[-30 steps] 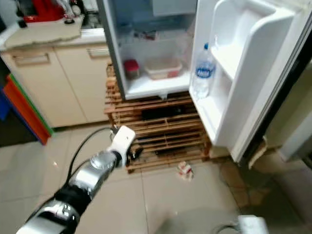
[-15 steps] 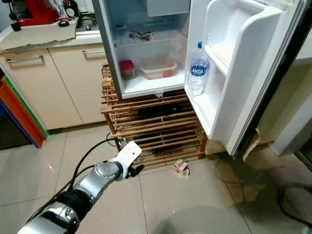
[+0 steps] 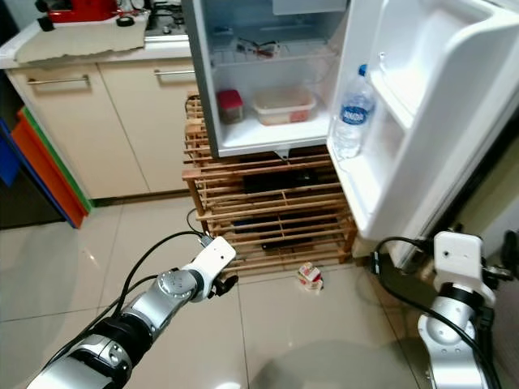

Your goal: Restocking fridge

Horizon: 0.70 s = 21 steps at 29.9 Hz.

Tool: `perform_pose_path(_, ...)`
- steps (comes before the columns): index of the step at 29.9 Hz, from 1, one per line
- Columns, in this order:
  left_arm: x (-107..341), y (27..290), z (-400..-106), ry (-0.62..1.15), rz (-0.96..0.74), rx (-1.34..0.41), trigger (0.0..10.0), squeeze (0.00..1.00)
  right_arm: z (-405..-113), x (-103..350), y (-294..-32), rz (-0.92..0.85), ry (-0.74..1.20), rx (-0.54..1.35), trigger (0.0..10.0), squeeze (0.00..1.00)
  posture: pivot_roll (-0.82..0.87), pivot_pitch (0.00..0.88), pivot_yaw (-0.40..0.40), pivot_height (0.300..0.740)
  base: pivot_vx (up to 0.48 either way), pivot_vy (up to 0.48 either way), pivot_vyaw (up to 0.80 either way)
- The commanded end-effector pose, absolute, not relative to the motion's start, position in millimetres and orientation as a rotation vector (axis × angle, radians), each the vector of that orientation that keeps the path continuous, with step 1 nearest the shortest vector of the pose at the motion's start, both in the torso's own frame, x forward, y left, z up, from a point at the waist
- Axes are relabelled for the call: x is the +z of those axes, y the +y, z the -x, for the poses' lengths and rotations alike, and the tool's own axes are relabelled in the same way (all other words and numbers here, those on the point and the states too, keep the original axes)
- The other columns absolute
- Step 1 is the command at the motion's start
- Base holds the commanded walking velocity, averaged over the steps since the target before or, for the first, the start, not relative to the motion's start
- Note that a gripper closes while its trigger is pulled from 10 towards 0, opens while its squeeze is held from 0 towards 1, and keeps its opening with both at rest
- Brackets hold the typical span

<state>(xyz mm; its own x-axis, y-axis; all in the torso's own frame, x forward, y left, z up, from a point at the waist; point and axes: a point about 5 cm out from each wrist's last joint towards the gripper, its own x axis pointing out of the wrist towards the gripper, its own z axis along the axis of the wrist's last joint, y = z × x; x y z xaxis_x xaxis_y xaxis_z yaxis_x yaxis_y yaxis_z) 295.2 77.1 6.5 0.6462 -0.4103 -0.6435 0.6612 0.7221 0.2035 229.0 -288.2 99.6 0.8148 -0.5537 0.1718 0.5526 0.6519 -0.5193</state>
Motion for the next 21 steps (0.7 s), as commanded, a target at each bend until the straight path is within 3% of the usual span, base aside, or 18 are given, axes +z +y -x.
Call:
perform_pose_path(1, 5, 80, -295, 0.622, -0.466, -0.636, 10.0, 0.00, -240, 111, -274, 0.574, -0.048, -0.571, 10.0, 0.00, -0.08, 0.000, 0.032, 0.740, 0.000, 0.000, 0.00)
perform_pose_path(4, -3, 85, -289, 0.678, -0.508, -0.660, 10.0, 0.00, -260, 123, -239, 0.453, -0.111, -0.414, 10.0, 0.00, -0.07, 0.000, 0.028, 0.740, 0.000, 0.000, 0.00)
perform_pose_path(5, -3, 85, -289, 0.678, -0.508, -0.660, 10.0, 0.00, -260, 123, -239, 0.453, -0.111, -0.414, 10.0, 0.00, -0.07, 0.000, 0.028, 0.740, 0.000, 0.000, 0.00)
perform_pose_path(11, -8, 87, -284, 0.698, -0.536, -0.672, 10.0, 0.00, -283, 161, -151, 0.013, -0.256, 0.090, 10.0, 0.00, -0.06, 0.000, 0.028, 0.740, 0.000, 0.000, 0.00)
perform_pose_path(13, -9, 87, -283, 0.710, -0.545, -0.685, 10.0, 0.00, -286, 174, -132, -0.062, -0.251, 0.222, 10.0, 0.00, -0.05, 0.000, 0.027, 0.740, 0.000, 0.000, 0.00)
perform_pose_path(21, -9, 77, -283, 0.644, -0.515, -0.666, 10.0, 0.00, -294, 166, -155, 0.080, -0.221, 0.118, 10.0, 0.00, -0.04, 0.000, 0.031, 0.740, 0.000, 0.000, 0.00)
